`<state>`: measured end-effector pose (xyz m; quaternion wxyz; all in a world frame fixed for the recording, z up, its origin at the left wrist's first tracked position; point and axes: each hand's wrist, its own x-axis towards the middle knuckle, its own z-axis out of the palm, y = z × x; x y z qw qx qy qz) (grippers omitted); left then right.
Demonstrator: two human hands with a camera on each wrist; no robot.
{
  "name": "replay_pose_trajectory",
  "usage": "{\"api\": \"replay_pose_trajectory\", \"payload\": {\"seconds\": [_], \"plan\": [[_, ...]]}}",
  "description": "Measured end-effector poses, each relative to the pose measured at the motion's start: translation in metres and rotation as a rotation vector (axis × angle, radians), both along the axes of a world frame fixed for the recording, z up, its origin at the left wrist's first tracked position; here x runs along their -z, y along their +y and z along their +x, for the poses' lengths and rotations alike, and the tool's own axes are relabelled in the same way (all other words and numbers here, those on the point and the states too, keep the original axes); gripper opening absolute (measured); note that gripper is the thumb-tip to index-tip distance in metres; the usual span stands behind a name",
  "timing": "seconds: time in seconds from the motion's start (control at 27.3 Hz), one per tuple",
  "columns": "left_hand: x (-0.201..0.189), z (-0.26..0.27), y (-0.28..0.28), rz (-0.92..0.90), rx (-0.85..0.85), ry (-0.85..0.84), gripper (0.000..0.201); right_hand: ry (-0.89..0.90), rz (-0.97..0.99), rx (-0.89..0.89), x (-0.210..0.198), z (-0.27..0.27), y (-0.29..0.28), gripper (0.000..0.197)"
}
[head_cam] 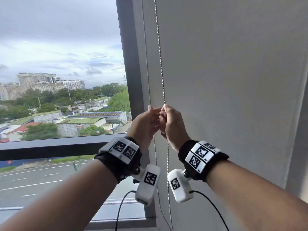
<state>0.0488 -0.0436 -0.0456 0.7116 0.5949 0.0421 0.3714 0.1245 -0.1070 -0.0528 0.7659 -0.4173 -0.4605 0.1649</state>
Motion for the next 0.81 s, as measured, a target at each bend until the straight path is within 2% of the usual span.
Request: {"api": "replay_pose_trajectory", "payload": {"seconds": [0.18, 0.37, 0.44, 0.55, 0.66, 0.81], "plan": [[-0.032, 0.005, -0.006, 0.083, 0.019, 0.047, 0.045, 0.03, -0.098, -0.027, 0.043, -0.003, -0.003, 0.036], [-0.029, 0.016, -0.015, 0.057, 0.061, 0.001, 0.039, 0.02, -0.101, -0.015, 0.075, -0.01, -0.008, 0.036], [-0.023, 0.02, -0.014, 0.07, -0.002, -0.013, 0.032, 0.044, -0.082, -0.04, 0.08, -0.011, -0.011, 0.036], [-0.017, 0.023, -0.015, 0.091, -0.079, -0.012, 0.035, 0.032, -0.066, -0.058, 0.085, -0.008, -0.008, 0.039], [-0.019, 0.022, -0.019, 0.108, -0.131, 0.019, 0.039, -0.045, -0.069, -0.049, 0.088, -0.003, -0.004, 0.033], [-0.018, 0.02, -0.02, 0.111, -0.124, 0.035, 0.039, -0.146, -0.168, -0.073, 0.08, 0.008, -0.007, 0.028]]}}
